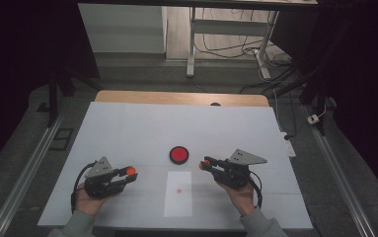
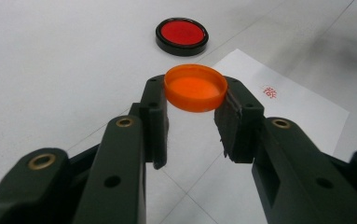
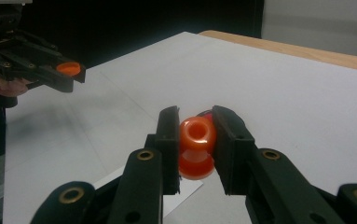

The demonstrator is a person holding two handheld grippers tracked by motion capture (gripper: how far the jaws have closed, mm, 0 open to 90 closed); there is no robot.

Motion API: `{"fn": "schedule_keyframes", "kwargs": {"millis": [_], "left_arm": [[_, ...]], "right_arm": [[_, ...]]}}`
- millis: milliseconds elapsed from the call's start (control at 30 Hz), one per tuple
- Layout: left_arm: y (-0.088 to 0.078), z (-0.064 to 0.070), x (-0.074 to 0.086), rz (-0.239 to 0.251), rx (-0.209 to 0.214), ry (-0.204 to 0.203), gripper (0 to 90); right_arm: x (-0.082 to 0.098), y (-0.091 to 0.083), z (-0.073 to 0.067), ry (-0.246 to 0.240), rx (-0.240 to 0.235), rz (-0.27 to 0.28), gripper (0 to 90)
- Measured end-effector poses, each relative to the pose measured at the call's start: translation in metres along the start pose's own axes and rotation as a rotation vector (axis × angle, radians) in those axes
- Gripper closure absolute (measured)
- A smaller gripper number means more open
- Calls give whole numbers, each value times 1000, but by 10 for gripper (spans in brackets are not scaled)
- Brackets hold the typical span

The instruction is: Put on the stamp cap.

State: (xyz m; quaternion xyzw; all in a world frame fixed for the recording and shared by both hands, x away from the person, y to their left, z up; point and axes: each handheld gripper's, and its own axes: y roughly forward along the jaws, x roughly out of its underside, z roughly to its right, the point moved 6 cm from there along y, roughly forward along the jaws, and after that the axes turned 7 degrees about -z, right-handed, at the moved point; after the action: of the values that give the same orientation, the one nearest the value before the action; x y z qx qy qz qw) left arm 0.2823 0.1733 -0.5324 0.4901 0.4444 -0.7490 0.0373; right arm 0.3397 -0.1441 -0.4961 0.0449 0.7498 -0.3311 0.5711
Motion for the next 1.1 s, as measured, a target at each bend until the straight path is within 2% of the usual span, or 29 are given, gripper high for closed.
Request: {"fn": "schedule_keyframes", "kwargs": {"millis": [700,1100], "left_arm": [[5,8,-7,0,16,17,650],[15,26,-21,-5,45,73,650]], "right_arm": [[-1,-1,0,-2,1,5,719],[-2,-1,1,4,1,10,719]]}}
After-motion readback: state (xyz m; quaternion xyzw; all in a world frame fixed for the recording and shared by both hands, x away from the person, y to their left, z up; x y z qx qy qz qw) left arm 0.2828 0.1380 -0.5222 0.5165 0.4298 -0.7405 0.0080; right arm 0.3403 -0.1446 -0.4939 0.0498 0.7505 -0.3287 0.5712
